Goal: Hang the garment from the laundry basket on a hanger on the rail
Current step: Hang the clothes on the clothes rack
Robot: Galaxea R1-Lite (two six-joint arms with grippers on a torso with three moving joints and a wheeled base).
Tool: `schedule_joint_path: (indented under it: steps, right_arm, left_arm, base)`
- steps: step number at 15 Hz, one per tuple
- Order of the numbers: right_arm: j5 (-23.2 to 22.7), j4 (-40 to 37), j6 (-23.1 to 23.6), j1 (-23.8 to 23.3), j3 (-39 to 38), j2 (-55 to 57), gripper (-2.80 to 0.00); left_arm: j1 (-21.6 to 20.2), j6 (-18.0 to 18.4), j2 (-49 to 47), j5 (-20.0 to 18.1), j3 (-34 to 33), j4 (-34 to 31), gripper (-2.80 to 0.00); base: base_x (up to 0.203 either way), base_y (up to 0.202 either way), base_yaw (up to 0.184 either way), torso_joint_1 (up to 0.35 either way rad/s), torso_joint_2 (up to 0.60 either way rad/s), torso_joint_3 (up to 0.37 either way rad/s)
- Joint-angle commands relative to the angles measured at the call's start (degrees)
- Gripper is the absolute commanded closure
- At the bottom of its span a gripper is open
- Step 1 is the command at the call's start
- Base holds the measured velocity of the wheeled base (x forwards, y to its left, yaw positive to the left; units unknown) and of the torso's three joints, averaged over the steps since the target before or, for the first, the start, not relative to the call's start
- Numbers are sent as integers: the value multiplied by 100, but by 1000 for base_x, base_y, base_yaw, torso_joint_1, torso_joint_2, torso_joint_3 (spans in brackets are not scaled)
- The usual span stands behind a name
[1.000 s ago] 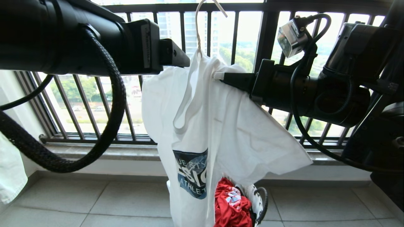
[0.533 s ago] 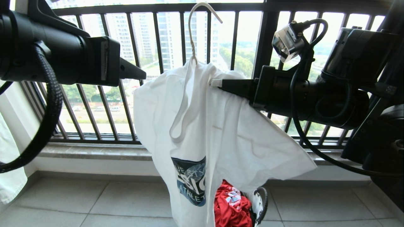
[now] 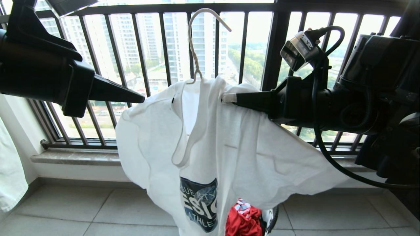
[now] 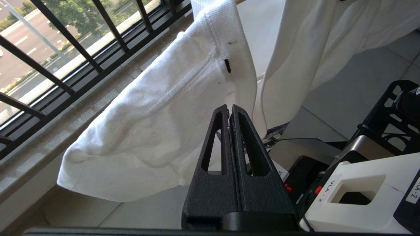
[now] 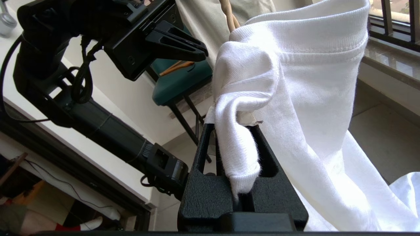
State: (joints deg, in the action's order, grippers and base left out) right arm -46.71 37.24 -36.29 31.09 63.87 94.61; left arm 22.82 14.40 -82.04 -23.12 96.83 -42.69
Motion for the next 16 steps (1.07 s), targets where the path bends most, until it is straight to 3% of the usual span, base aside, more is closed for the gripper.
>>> schedule_joint_path:
  steps: [1,3,5,11,16]
  right_arm:
    - [-206,20,-18,-42,-41,-13,0]
    - [-216,20,-27,-50,-41,-22,0]
    - [-225,20,-27,-50,-41,-22,0]
    - [-251,11,-36,-59,-41,-22,0]
    - [-251,11,-36,-59,-41,-22,0]
  left_arm:
    - [-15,162,-209,-228,-34,-55,-280]
    - [-23,457,-286,-237,-51,-39,-280]
    - [-75,495,-309,-228,-6,-20,-280]
    - [-827,867,-224,-237,95,-55,-280]
    - [-1398,1852,-194,-237,5,-259,-280]
  base:
    - [0,0,0,0,0,0]
    - [0,0,0,0,0,0]
    - [0,0,0,0,0,0]
    - [0,0,0,0,0,0]
    - [0,0,0,0,0,0]
